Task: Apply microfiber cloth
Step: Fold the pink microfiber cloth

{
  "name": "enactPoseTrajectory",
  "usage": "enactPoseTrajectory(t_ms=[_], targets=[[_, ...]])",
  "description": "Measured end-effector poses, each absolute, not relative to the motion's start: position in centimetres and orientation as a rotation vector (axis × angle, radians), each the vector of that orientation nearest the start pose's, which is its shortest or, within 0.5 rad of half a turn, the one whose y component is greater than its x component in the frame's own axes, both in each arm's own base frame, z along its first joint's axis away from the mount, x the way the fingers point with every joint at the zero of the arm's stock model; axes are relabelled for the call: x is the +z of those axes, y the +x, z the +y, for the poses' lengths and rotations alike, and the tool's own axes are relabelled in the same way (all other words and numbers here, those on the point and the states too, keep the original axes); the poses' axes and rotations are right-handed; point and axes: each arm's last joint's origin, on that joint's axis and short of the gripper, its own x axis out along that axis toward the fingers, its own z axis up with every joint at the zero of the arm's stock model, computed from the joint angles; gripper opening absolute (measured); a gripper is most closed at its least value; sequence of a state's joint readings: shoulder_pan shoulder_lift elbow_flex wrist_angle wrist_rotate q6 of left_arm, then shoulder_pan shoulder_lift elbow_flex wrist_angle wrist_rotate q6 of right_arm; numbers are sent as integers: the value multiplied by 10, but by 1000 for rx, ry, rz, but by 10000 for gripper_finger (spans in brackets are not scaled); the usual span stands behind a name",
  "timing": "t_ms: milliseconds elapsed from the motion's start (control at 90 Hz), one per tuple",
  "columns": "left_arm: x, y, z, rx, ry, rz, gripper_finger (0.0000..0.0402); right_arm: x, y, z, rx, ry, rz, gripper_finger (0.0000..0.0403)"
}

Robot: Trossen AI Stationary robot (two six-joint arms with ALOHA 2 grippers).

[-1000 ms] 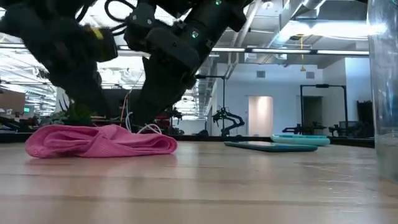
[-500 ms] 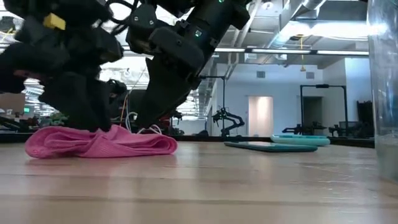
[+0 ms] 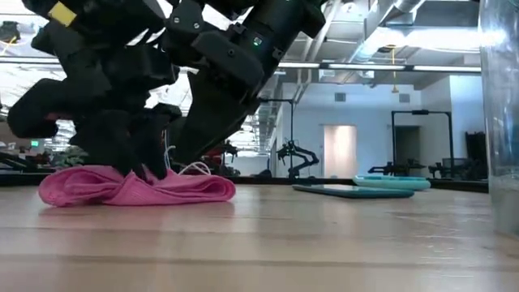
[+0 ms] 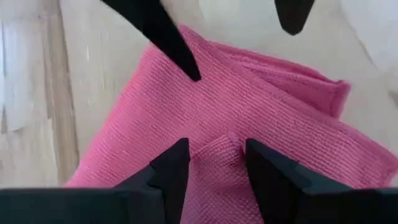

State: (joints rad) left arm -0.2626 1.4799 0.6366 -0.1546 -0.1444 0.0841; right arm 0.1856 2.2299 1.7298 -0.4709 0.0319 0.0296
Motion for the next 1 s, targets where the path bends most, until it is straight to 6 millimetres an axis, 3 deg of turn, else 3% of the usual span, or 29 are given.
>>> enactPoseTrajectory(t_ms=[200,422,589,1000], targets=[[135,247,-62,-138,251,1012,105,167,472,87,124,-74,973,222],[131,247,-61,-100,269,1036,10,166,470,86,111,-56,993,222],[139,245,-62,-54,237,1026,4,164,465,88,108,-60,1044,222],[192,224,-61,46,167,838,0,164,461,82,-46,-71,1078,222]])
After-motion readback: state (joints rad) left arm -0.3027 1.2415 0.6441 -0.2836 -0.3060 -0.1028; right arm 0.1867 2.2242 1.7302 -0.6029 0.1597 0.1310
